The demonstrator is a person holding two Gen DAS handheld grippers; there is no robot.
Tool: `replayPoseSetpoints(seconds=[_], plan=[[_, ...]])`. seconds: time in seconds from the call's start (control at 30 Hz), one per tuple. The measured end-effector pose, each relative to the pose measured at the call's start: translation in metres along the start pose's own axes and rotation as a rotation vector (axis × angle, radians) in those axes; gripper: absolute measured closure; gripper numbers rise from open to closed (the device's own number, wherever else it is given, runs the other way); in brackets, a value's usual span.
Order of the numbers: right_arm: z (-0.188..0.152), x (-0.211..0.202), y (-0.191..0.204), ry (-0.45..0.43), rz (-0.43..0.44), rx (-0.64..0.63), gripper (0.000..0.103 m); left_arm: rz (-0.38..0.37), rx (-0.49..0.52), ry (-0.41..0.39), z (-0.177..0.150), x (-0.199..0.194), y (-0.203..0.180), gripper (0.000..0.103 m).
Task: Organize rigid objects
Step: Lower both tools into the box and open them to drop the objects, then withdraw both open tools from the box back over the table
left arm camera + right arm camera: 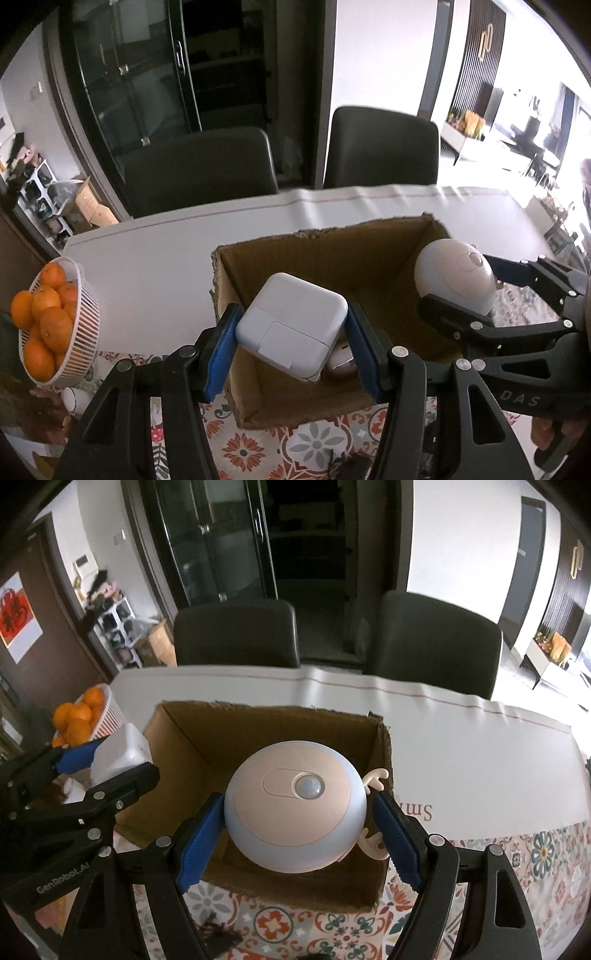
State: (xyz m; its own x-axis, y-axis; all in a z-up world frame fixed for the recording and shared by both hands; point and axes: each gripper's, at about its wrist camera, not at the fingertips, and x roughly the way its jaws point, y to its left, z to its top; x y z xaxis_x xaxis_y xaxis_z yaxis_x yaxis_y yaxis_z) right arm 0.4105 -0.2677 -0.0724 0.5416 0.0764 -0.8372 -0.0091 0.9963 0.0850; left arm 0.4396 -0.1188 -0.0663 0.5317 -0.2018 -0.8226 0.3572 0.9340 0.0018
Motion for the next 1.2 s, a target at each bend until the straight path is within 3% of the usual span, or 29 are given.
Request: replayPoseSetpoints(seconds=[0.3,0.43,0.7,0.9,1.2], plan=[[-0.001,0.029,-0.006,0.084,-0.005,-0.01,0.022,-0.006,-0.005,0.074,-0.004,0.025,0.0,0.047],[-0.004,0.035,-0.007,0.107,0.003,-0.011,0.021,0.014,-0.004,0.052,-0.004,0.022,-0.002,0.042],[-0.006,0.014,-0.009,0.047,-0.029,-0.004,0.019,0.108,0.016,-0.016,-0.006,-0.005,-0.006,0.021],[-0.016,-0.012,-0.011,-0.008,-0.063,0.027,0.019,0.188,-0.007,-0.069,-0.016,-0.034,-0.01,0.015],[-0.039,-0.068,-0.003,-0.146,-0.124,0.036,0.019,0.197,-0.021,-0.15,-0.042,-0.082,-0.018,0.012]])
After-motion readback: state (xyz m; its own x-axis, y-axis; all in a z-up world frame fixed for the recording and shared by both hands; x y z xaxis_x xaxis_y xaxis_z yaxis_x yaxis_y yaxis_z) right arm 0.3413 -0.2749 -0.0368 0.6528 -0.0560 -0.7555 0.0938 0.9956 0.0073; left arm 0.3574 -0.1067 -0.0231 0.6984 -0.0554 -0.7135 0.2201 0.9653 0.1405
